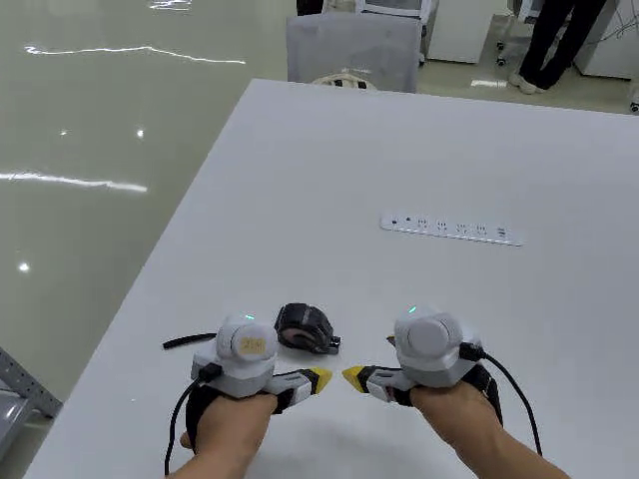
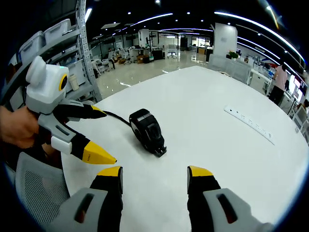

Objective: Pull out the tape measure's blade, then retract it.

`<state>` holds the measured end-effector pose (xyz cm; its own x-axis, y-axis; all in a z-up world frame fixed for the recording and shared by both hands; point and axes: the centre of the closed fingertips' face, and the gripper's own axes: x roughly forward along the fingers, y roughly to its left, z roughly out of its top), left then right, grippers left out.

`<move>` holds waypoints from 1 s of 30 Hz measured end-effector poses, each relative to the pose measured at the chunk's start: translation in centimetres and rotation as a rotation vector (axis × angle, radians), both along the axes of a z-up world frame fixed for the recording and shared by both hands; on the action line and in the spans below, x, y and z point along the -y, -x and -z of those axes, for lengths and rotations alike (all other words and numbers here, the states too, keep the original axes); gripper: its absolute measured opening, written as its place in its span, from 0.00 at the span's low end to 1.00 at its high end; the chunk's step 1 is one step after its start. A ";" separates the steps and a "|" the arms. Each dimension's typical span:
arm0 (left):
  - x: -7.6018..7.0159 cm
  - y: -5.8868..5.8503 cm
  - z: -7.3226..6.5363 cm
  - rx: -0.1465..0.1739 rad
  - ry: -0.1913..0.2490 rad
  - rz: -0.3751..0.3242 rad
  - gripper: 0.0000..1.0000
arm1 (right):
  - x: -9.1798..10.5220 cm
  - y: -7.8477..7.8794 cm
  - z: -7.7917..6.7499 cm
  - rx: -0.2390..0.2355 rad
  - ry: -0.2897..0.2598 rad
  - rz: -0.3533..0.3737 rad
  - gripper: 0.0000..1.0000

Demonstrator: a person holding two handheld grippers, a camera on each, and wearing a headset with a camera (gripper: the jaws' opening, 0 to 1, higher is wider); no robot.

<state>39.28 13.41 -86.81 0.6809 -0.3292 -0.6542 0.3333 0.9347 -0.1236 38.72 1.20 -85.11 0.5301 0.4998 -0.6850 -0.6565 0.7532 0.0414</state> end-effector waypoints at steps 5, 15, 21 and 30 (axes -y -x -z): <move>-0.3 0.7 -0.3 0.000 0.014 -0.007 0.91 | 0.3 0.8 -0.9 0.001 -0.023 0.037 0.60; -0.5 2.3 -1.1 0.011 0.033 -0.014 0.95 | 1.3 2.1 -2.2 0.000 -0.075 0.121 0.70; -0.4 3.0 -1.3 0.010 0.038 -0.013 0.98 | 1.6 2.6 -2.7 0.004 -0.084 0.134 0.72; -1.2 5.7 -2.1 0.004 0.049 -0.003 1.00 | 2.4 4.4 -5.1 0.030 -0.120 0.162 0.77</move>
<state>33.60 14.57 -84.76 0.6846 -0.3588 -0.6345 0.3314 0.9285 -0.1674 34.33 -1.21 -80.01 0.6295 0.4834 -0.6083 -0.5292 0.8400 0.1199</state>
